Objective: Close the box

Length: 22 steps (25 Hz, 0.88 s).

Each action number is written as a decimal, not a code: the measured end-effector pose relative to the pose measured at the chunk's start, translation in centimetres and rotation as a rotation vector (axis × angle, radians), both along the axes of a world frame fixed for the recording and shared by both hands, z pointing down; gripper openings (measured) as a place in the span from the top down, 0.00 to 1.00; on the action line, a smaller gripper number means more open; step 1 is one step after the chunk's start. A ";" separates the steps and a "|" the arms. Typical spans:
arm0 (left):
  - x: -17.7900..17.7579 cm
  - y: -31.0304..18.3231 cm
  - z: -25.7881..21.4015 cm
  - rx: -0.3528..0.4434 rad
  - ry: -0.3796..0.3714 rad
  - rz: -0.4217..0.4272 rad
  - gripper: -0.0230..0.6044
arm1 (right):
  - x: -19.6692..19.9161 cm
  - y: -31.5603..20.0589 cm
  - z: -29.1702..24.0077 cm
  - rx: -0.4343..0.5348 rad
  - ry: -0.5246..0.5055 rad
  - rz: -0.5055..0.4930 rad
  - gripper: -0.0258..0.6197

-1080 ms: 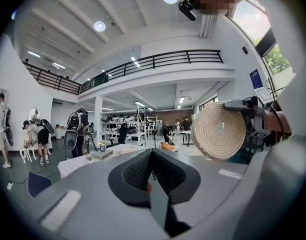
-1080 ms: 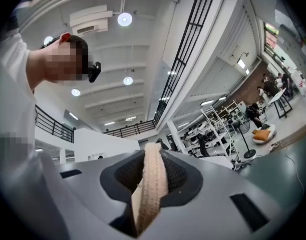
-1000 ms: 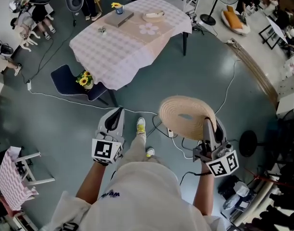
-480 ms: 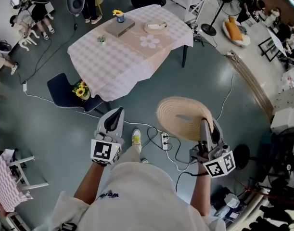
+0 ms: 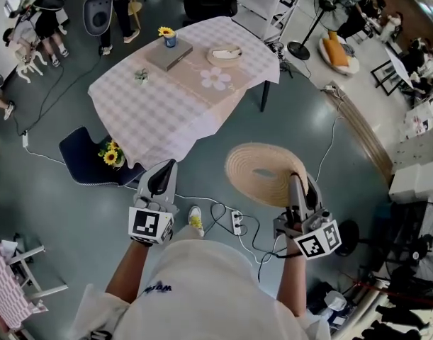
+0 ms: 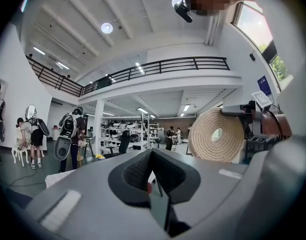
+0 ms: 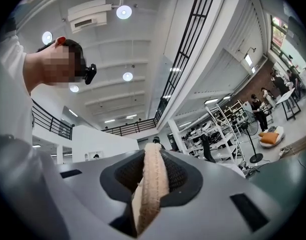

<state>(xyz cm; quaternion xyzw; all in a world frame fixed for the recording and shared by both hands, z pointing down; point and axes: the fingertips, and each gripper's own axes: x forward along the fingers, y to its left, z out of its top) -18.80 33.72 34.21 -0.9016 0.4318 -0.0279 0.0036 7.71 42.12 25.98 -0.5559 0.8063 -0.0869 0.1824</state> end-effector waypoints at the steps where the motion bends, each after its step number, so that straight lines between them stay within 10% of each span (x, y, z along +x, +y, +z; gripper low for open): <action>1: -0.1 -0.9 -0.1 0.003 0.007 0.001 0.96 | -0.2 -0.9 -0.1 0.001 0.006 0.001 0.83; 22: -1.8 -10.1 2.0 -0.015 0.057 0.064 0.96 | -3.4 -11.8 1.7 -0.033 0.030 0.046 0.83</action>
